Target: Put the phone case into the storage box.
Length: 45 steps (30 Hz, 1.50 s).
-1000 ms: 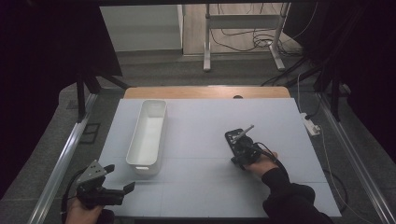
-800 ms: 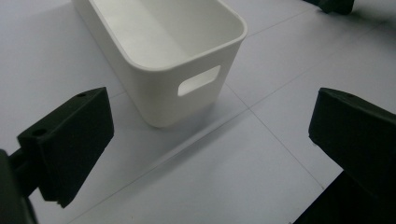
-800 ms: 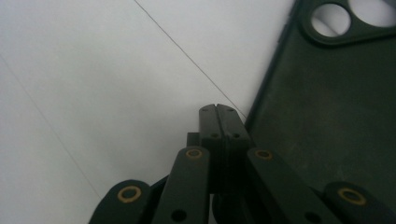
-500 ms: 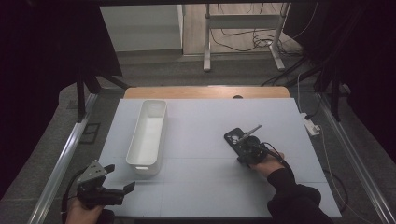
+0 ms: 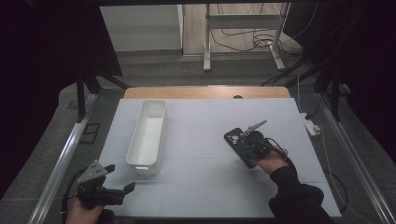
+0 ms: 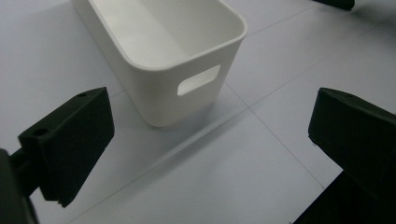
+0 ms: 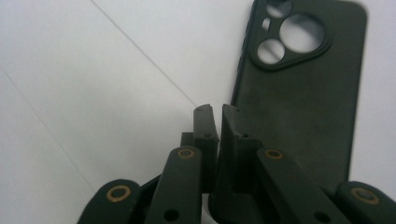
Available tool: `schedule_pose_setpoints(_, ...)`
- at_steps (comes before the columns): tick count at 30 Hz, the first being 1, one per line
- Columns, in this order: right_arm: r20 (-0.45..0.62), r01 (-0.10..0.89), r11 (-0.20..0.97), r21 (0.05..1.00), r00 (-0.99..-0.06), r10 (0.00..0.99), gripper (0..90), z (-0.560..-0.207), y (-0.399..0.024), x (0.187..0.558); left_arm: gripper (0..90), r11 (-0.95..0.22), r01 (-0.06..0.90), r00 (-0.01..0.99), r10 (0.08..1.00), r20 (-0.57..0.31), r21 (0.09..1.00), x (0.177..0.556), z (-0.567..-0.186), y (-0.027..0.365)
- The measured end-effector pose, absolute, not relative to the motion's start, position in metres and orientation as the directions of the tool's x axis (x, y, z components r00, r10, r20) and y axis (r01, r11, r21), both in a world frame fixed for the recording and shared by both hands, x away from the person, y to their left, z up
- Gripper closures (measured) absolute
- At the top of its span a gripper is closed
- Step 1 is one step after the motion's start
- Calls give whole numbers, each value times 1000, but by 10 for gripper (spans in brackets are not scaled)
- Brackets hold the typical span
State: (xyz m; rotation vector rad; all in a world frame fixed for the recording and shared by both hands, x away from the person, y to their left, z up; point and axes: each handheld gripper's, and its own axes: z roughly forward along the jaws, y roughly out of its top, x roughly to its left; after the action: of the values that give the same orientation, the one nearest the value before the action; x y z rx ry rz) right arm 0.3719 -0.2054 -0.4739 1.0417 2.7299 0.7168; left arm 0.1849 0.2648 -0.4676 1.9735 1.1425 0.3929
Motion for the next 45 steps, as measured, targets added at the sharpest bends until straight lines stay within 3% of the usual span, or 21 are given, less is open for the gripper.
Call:
schedule_pose_setpoints(8, 8, 584, 656, 477, -750, 661, 673, -468, -202, 375, 12, -265, 582, 541, 832, -122, 769, 185, -468, 265)
schedule_pose_setpoints(15, -19, 616, 638, 462, -713, 701, 456, -466, -205, 382, 13, -268, 582, 542, 831, -121, 768, 185, -468, 265)
schedule_pose_setpoints(19, -41, 638, 613, 466, -677, 735, 289, -465, -209, 385, 13, -269, 582, 542, 831, -120, 767, 185, -468, 265)
schedule_pose_setpoints(23, -27, 652, 593, 473, -662, 749, 230, -465, -212, 389, 13, -269, 583, 542, 832, -121, 767, 185, -468, 265)
schedule_pose_setpoints(25, -9, 667, 574, 475, -649, 761, 141, -465, -214, 391, 13, -269, 583, 542, 832, -120, 767, 185, -468, 265)
schedule_pose_setpoints(26, -9, 667, 574, 475, -649, 761, 141, -465, -214, 391, 13, -269, 583, 542, 832, -120, 767, 185, -468, 264)
schedule_pose_setpoints(27, -17, 668, 568, 480, -640, 768, 64, -466, -215, 392, 13, -270, 583, 542, 832, -120, 766, 185, -468, 264)
schedule_pose_setpoints(30, -10, 681, 548, 486, -622, 783, 0, -467, -216, 393, 14, -270, 583, 542, 832, -120, 766, 185, -468, 264)
schedule_pose_setpoints(45, 6, 686, 549, 478, -627, 779, 0, -480, -220, 398, 13, -269, 582, 542, 832, -119, 768, 185, -468, 264)
